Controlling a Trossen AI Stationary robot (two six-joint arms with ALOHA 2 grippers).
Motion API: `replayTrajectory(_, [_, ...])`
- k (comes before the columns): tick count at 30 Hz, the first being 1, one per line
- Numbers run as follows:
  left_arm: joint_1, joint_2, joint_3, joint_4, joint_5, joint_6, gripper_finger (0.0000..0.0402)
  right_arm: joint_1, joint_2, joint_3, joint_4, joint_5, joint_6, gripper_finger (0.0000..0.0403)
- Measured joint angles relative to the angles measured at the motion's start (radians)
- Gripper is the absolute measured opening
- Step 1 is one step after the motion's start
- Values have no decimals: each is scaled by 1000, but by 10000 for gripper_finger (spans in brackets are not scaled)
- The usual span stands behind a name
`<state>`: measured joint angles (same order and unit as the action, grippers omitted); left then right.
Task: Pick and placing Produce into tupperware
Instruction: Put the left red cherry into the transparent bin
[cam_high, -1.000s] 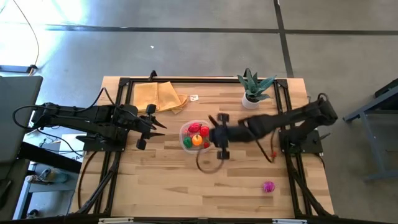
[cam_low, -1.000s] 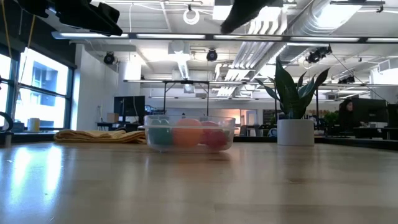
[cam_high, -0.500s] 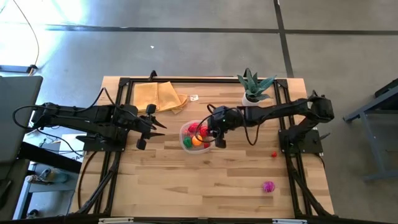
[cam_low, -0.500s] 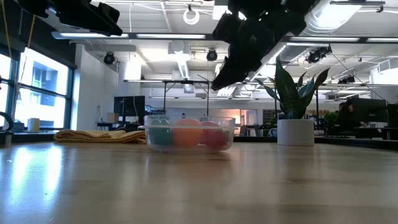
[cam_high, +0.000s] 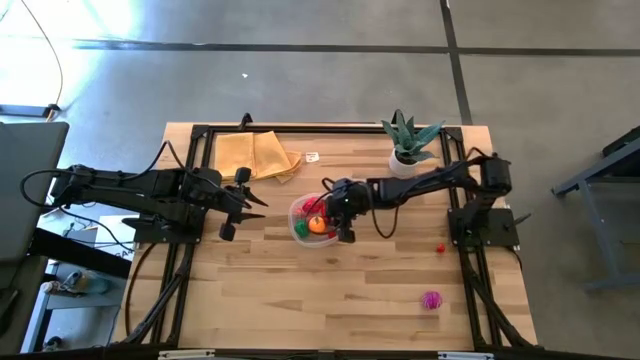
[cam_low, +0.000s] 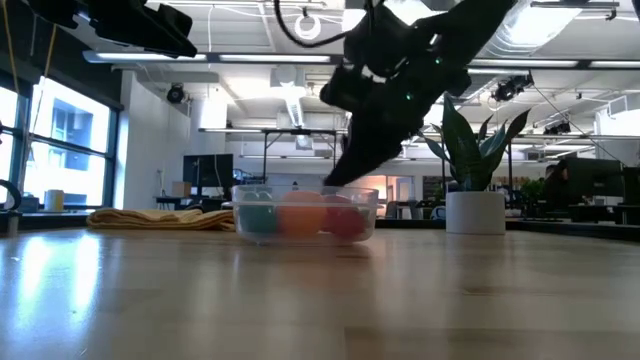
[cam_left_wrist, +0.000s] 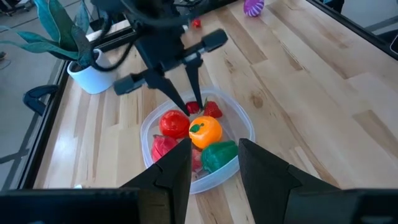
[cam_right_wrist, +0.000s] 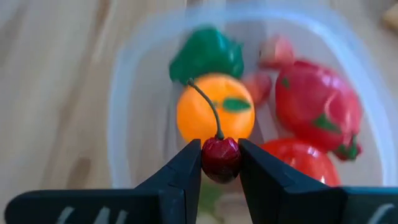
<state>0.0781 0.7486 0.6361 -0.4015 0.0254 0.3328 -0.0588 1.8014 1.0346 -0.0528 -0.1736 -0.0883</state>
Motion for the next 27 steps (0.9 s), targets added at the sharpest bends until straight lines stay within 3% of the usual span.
replayTrajectory(9, [0, 0, 0, 0, 0, 0, 120, 7, 15, 2, -45, 57, -27, 90])
replayTrajectory(27, [0, 0, 0, 0, 0, 0, 120, 7, 15, 2, -96, 56, -51, 92])
